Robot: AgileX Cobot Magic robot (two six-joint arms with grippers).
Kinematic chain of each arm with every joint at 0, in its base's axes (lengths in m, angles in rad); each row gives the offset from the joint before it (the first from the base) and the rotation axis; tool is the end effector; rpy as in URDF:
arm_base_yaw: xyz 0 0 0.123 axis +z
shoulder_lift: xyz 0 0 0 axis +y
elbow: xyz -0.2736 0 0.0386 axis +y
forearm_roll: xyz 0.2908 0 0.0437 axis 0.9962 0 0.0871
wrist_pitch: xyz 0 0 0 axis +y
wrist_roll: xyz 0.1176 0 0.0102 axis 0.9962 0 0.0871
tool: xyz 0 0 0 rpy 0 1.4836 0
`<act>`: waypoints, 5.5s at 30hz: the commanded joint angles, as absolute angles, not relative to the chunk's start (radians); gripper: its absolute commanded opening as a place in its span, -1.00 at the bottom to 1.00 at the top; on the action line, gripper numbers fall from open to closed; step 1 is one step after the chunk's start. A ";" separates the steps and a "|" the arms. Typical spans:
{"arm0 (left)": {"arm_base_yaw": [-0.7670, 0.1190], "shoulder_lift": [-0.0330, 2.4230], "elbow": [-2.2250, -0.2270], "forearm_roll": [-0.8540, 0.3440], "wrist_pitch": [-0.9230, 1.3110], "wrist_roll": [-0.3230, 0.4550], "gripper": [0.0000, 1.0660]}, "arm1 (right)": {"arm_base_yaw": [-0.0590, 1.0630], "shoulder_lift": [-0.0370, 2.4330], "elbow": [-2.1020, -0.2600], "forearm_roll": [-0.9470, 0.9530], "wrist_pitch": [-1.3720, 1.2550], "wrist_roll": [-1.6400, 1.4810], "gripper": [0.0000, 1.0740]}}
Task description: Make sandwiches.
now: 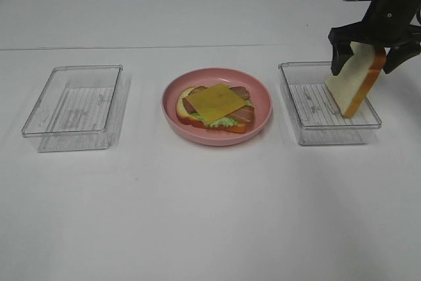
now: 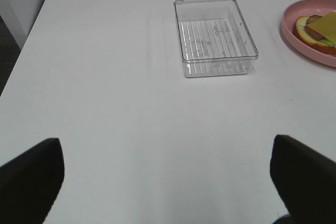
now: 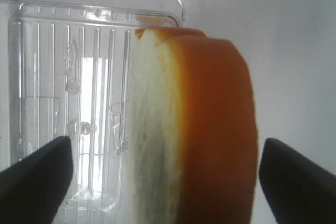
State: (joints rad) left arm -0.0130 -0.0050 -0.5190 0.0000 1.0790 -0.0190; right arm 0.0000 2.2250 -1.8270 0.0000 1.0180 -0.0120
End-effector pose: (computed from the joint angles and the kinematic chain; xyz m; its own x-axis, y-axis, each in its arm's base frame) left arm 0.0614 -0.0008 0.2903 -0.4511 -0.0131 -0.8924 0.0044 0.9998 -0.0170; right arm 0.5103 0.0000 0.1296 -0.9708 -0.0120 -0.2396 -0.0117 0.9999 -0.0029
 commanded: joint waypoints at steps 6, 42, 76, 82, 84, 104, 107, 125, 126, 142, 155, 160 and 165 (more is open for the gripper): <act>-0.011 -0.024 -0.516 -0.007 1.075 -0.023 0.88 | -0.002 2.221 -1.848 0.000 1.027 -0.023 -0.94; -0.011 -0.024 -0.516 -0.007 1.075 -0.023 0.88 | 0.318 2.090 -1.935 0.358 1.051 -0.128 -1.00; -0.011 -0.024 -0.516 -0.007 1.075 -0.023 0.88 | 0.418 2.317 -1.935 0.307 0.936 -0.048 -0.66; -0.011 -0.024 -0.516 -0.007 1.075 -0.023 0.88 | 0.418 2.317 -1.935 0.206 0.938 -0.030 0.37; -0.011 -0.024 -0.516 -0.007 1.075 -0.023 0.88 | 0.418 2.317 -1.937 0.194 0.946 -0.031 0.67; -0.011 -0.021 -0.516 -0.007 1.075 -0.023 0.88 | 0.418 2.251 -2.255 -0.058 1.332 -0.027 0.82; -0.011 -0.021 -0.516 -0.007 1.075 -0.023 0.88 | 0.418 2.202 -2.243 -0.060 1.332 -0.028 0.82; -0.011 -0.018 -0.516 -0.007 1.075 -0.023 0.88 | 0.418 1.734 -1.786 -0.128 1.331 -0.018 0.82; -0.011 -0.018 -0.516 -0.007 1.075 -0.023 0.88 | 0.418 1.673 -1.702 -0.128 1.331 0.000 0.82; -0.011 -0.018 -0.516 -0.007 1.075 -0.023 0.88 | 0.418 1.179 -1.104 -0.128 1.331 0.046 0.82; -0.011 -0.018 -0.516 -0.007 1.075 -0.023 0.88 | 0.416 0.731 -0.700 -0.147 1.265 0.052 0.82; -0.011 -0.018 -0.516 -0.007 1.075 -0.023 0.88 | 0.415 0.504 -0.572 -0.154 1.212 0.052 0.82; -0.011 -0.018 -0.516 -0.007 1.075 -0.023 0.88 | 0.358 0.362 -0.512 -0.130 1.166 0.055 0.82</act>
